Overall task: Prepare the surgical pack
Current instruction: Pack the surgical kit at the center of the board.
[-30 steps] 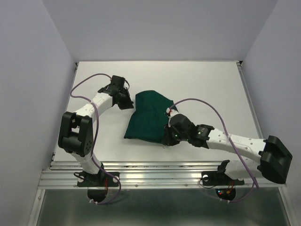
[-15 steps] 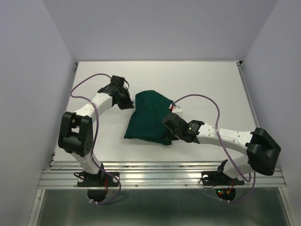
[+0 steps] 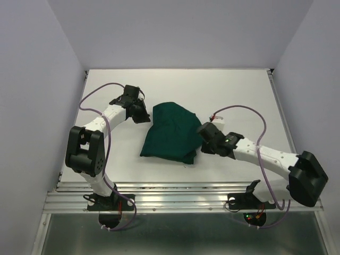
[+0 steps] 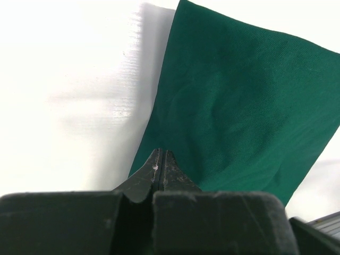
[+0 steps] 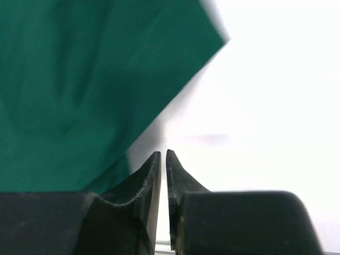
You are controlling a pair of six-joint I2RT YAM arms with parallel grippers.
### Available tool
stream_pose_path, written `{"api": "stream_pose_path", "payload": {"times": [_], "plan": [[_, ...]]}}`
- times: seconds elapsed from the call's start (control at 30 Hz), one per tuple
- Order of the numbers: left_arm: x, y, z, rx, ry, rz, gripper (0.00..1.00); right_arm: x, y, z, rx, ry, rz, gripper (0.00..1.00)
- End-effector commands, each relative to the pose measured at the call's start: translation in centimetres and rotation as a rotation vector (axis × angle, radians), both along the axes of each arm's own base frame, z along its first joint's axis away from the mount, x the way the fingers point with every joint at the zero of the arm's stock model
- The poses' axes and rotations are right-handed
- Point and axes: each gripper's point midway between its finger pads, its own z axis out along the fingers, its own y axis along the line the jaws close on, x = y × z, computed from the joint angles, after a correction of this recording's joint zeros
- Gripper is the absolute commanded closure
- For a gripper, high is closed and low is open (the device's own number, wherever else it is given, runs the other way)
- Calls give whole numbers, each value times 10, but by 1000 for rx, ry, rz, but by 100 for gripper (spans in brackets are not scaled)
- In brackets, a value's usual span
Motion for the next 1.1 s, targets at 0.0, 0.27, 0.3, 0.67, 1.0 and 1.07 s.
{"api": "stream_pose_path", "payload": {"times": [0.0, 0.27, 0.3, 0.67, 1.0, 1.07], "plan": [[2, 7, 17, -12, -57, 0, 100, 24, -45, 18, 81, -33, -138, 83], [3, 9, 20, -23, -64, 0, 100, 43, -20, 12, 565, 141, -176, 13], [2, 9, 20, -23, -64, 0, 100, 45, -15, 11, 609, 153, -178, 12], [1, 18, 22, -15, -71, 6, 100, 48, 17, -8, 898, 258, -260, 7], [-1, 18, 20, -29, -64, 4, 100, 88, 7, 12, 904, 43, -312, 65], [-2, 18, 20, -31, -65, 3, 100, 94, 7, 23, 906, 6, -300, 82]]}}
